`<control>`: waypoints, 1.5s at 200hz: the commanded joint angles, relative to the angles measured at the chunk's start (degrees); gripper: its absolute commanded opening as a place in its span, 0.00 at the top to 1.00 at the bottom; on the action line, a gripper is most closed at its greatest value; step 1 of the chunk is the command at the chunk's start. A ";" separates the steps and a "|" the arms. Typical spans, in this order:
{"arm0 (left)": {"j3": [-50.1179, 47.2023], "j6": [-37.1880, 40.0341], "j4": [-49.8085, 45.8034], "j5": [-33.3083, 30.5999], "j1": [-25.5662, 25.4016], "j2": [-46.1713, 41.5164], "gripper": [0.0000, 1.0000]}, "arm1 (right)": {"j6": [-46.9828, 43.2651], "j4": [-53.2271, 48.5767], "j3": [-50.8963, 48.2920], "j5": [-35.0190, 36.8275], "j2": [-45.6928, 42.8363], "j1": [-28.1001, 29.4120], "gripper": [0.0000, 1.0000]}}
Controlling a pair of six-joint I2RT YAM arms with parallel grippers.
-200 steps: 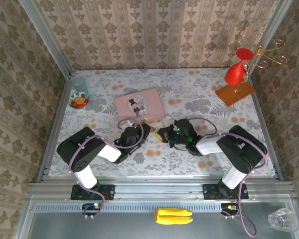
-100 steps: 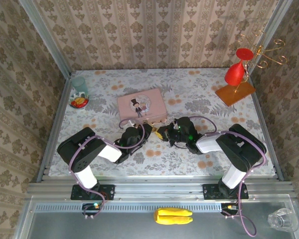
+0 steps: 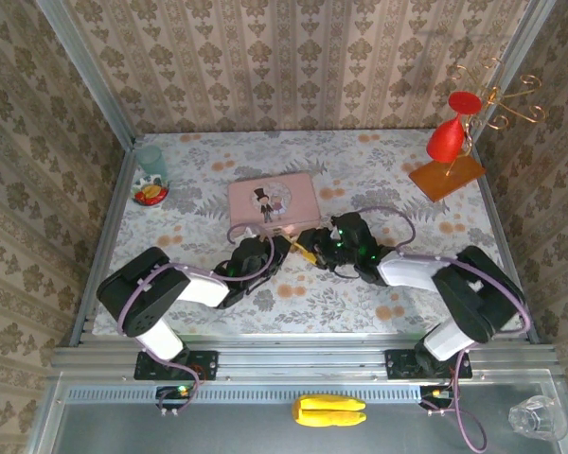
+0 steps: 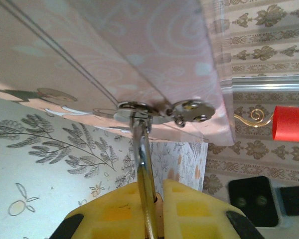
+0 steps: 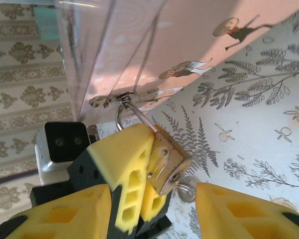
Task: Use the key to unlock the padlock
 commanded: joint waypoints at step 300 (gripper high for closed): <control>4.30 5.74 -11.57 6.51 0.12 -5.80 0.96 | -72.44 8.49 -3.19 27.47 6.08 14.49 0.79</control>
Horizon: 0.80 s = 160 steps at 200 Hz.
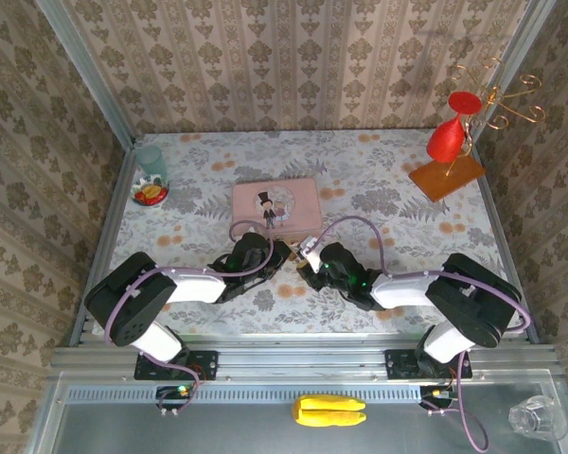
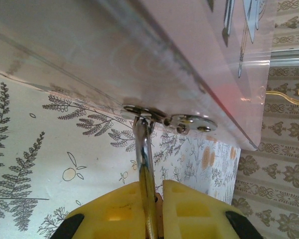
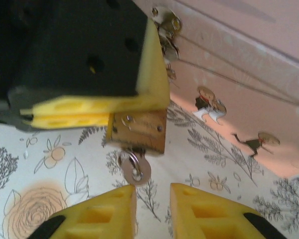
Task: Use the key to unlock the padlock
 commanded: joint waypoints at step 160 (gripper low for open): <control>0.76 4.74 -5.05 1.21 3.38 -7.75 0.97 | -2.10 8.79 -8.06 3.81 -8.58 0.86 0.54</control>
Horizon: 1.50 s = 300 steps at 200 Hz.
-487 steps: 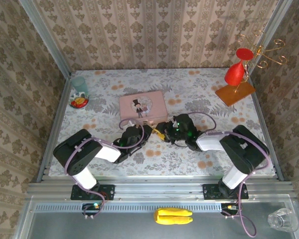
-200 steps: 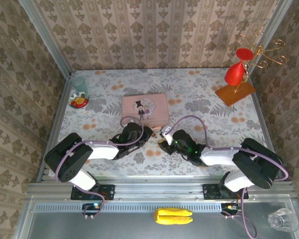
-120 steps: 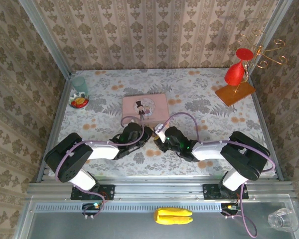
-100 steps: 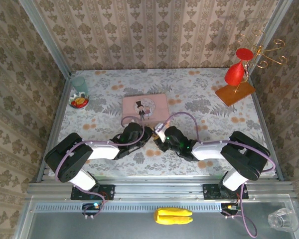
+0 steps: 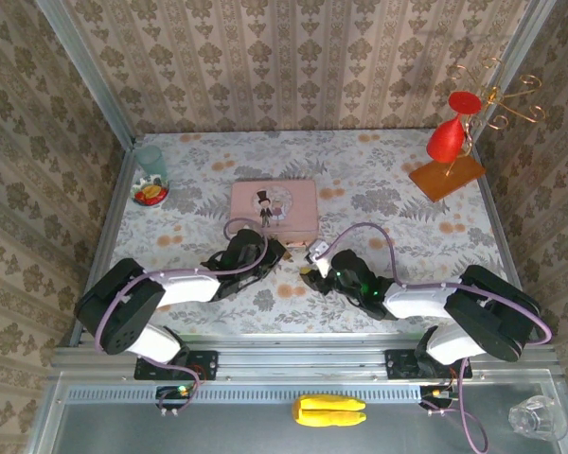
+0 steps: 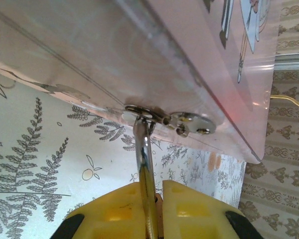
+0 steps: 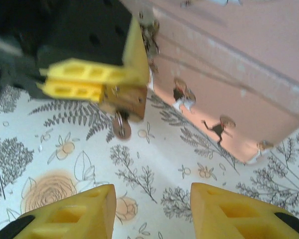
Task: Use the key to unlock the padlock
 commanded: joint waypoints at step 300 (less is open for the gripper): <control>2.82 1.34 4.79 4.85 -0.57 0.99 0.97 | -13.53 23.91 -1.14 6.33 13.15 4.34 0.61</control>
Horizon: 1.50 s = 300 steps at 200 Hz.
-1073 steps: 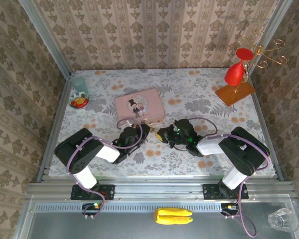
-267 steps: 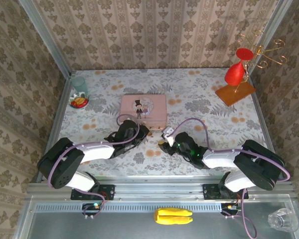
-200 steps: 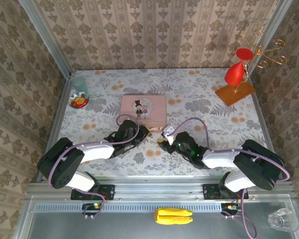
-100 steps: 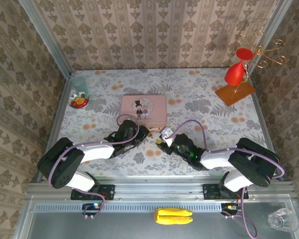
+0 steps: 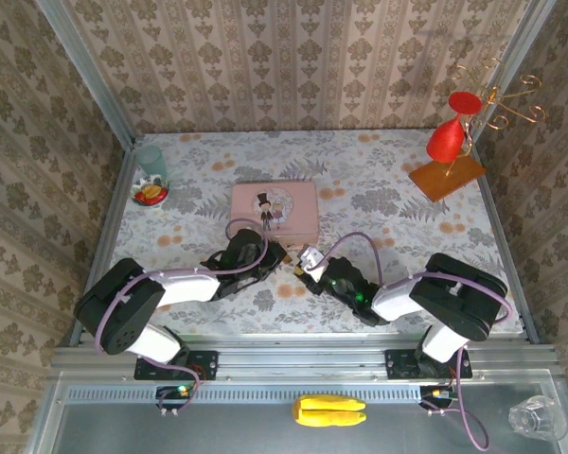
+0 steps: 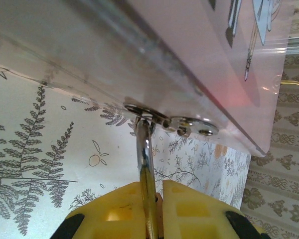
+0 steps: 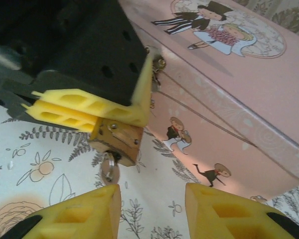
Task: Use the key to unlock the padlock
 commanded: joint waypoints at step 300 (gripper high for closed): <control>3.07 0.98 6.07 0.18 -2.24 1.24 0.93 | 22.06 0.06 3.73 1.69 1.81 1.15 0.92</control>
